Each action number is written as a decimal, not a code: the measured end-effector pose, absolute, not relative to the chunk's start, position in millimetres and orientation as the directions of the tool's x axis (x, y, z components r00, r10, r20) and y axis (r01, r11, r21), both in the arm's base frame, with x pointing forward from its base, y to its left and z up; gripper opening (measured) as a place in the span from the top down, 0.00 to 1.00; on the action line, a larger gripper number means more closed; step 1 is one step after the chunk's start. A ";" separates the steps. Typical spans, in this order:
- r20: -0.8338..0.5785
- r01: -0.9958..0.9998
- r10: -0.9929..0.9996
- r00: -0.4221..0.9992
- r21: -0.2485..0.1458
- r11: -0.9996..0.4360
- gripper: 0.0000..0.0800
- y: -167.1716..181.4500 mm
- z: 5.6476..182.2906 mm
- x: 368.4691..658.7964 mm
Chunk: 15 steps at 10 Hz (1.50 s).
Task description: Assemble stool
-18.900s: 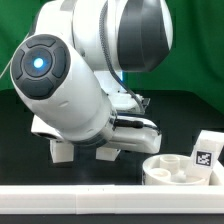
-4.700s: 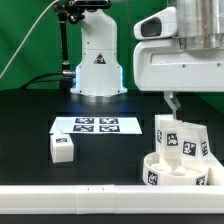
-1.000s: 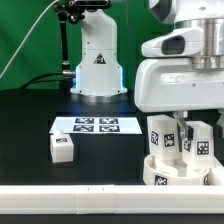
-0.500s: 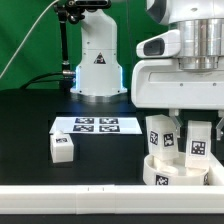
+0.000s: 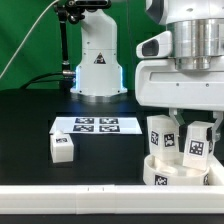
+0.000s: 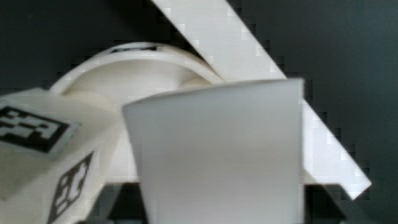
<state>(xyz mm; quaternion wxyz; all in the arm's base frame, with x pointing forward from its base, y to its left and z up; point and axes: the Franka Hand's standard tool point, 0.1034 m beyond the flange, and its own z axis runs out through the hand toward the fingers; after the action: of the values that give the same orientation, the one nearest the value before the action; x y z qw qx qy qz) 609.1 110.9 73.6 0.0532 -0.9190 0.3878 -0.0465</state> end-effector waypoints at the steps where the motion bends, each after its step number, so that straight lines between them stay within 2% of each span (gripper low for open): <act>1: 0.015 -0.806 -0.817 0.577 -0.156 -0.572 0.57 109.6 73.6 609.2; 4: -0.080 -0.956 -0.962 0.260 -0.163 -0.245 0.57 110.9 72.8 607.0; 8: -0.177 -0.982 -0.978 -0.112 -0.129 0.136 0.57 110.5 72.3 607.0; 13: -0.216 -0.906 -0.894 -0.393 -0.071 0.416 0.57 114.4 72.9 607.0; 14: -0.228 -0.854 -0.837 -0.497 -0.045 0.519 0.57 115.9 73.2 606.9; 15: -0.228 -0.857 -0.840 -0.492 -0.047 0.514 0.57 116.9 73.4 606.9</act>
Offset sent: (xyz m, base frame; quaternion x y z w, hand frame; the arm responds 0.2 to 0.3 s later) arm -0.0109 0.0003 -0.0019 0.0015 -0.0180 0.3145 0.9491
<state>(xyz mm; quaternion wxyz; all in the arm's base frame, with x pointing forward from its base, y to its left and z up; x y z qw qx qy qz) 606.9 116.9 73.4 0.1114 -0.4917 0.8629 0.0363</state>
